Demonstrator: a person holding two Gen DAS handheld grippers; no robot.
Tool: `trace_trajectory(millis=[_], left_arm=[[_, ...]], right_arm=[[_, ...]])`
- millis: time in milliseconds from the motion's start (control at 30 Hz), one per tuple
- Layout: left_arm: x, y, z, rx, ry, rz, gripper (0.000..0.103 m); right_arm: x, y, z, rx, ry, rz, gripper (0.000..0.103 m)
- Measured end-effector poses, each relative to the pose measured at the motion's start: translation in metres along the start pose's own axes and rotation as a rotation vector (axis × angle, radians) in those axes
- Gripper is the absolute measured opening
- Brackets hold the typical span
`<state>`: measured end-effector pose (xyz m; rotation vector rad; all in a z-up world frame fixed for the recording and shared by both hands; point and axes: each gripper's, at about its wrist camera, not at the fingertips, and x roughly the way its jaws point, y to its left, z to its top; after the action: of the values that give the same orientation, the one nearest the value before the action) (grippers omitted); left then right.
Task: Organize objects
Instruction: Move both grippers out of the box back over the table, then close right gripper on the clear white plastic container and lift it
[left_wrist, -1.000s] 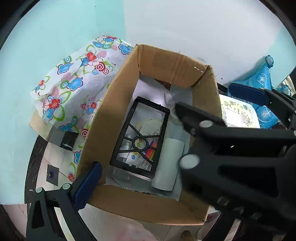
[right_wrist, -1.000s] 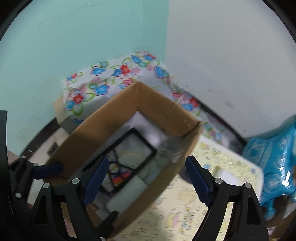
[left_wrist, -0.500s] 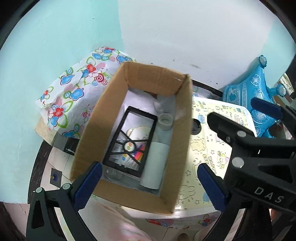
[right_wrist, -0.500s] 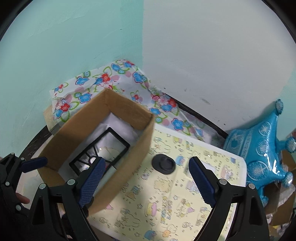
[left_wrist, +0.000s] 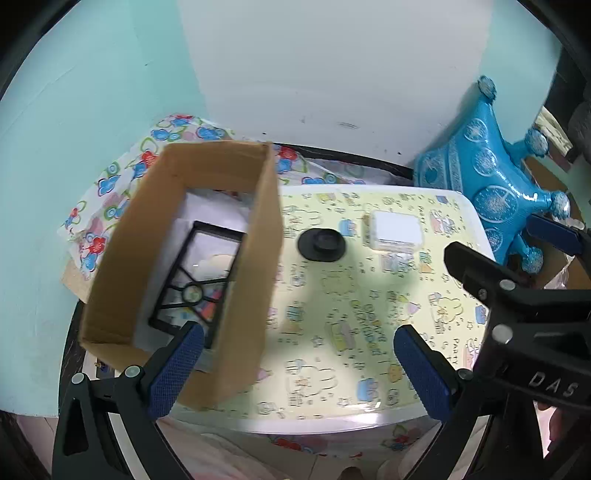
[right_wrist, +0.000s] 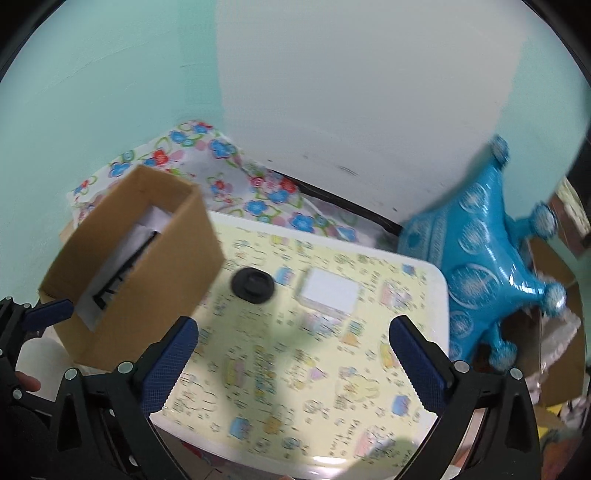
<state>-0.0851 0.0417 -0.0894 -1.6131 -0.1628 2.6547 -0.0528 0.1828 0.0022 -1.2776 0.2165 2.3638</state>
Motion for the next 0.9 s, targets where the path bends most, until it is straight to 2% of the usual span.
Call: trace_trajectory(millis=[233, 400, 600, 733, 900], left_arm=[[0.027, -0.043, -0.005, 0.007, -0.009, -0.013, 0.103], [0.062, -0.062, -0.006, -0.001, -0.007, -0.008, 0.103], [0.110, -0.074, 0.003, -0.051, 0.011, -0.007, 0.103], [0.138, -0.082, 0.011, -0.031, 0.013, 0.051, 0.103], [0.173, -0.073, 0.015, -0.059, 0.069, 0.011, 0.103]], right_arm=[[0.017, -0.053, -0.021, 0.058, 0.012, 0.001, 0.103], [0.049, -0.079, -0.031, 0.038, 0.045, 0.010, 0.103], [0.096, -0.094, -0.029, -0.049, 0.077, 0.045, 0.103], [0.123, -0.096, -0.022, -0.126, 0.072, 0.081, 0.103], [0.158, -0.085, -0.011, -0.246, 0.072, 0.136, 0.103]])
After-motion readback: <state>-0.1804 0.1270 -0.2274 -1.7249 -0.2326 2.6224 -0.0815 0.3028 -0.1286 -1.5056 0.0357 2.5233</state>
